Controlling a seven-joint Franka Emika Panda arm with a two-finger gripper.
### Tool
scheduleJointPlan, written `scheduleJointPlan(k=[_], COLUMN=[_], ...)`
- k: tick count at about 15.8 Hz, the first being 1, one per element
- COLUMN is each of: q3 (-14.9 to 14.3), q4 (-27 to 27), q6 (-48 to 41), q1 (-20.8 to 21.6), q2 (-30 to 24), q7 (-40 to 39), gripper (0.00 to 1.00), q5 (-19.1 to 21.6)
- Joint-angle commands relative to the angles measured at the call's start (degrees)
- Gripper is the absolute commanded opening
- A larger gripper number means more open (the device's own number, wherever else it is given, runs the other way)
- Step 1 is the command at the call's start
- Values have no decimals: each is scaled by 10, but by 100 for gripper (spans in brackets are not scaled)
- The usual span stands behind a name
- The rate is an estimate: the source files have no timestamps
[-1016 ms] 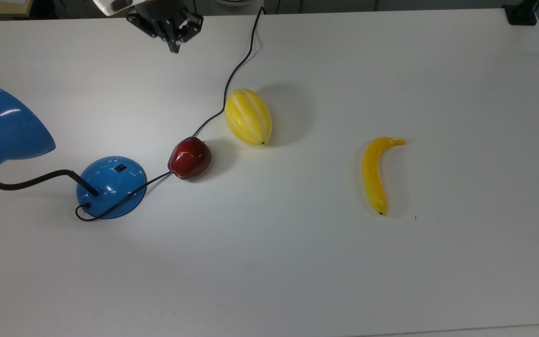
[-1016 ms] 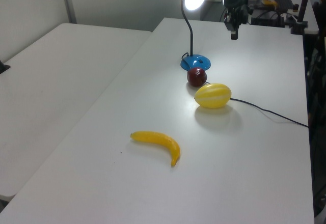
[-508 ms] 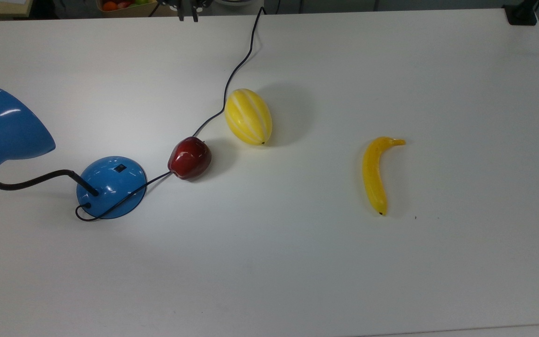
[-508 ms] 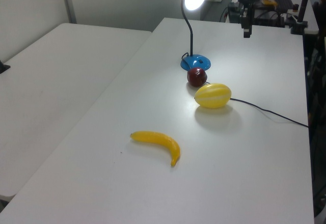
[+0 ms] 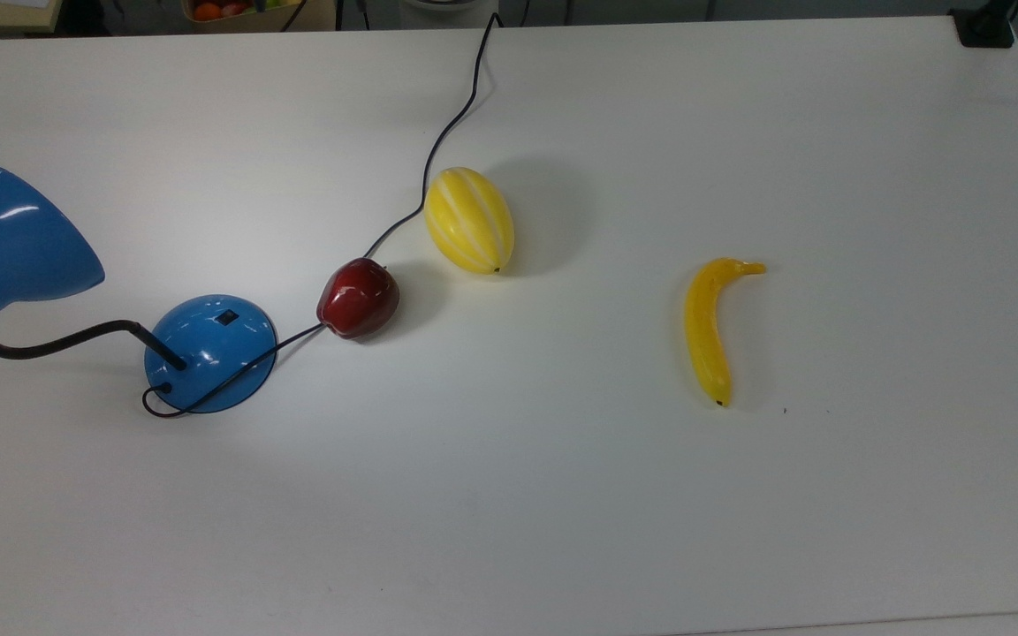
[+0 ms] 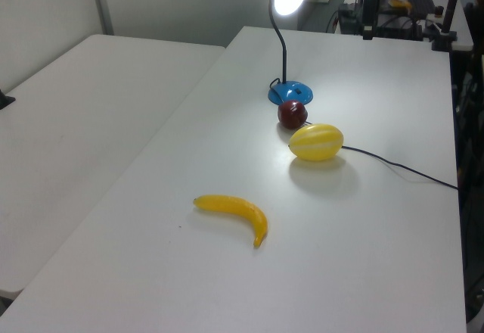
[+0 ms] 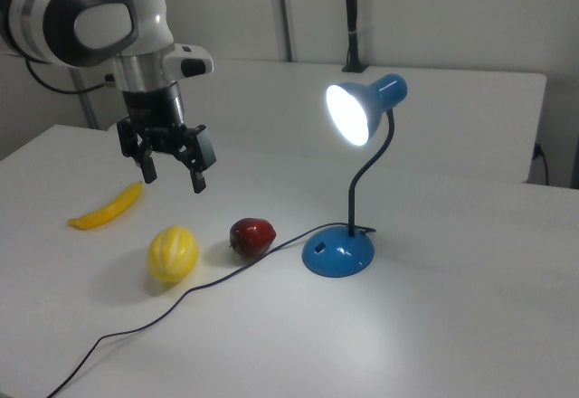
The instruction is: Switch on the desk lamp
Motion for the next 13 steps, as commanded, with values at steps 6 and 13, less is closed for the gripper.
scheduleJointPlan(k=[6,13], q3=[-3,3], q4=[8,16], q6=[-17,-51], q1=[-6,-20], q2=[-3,-7], q7=[-12,-13], gripper=[100,100], q5=[11,11])
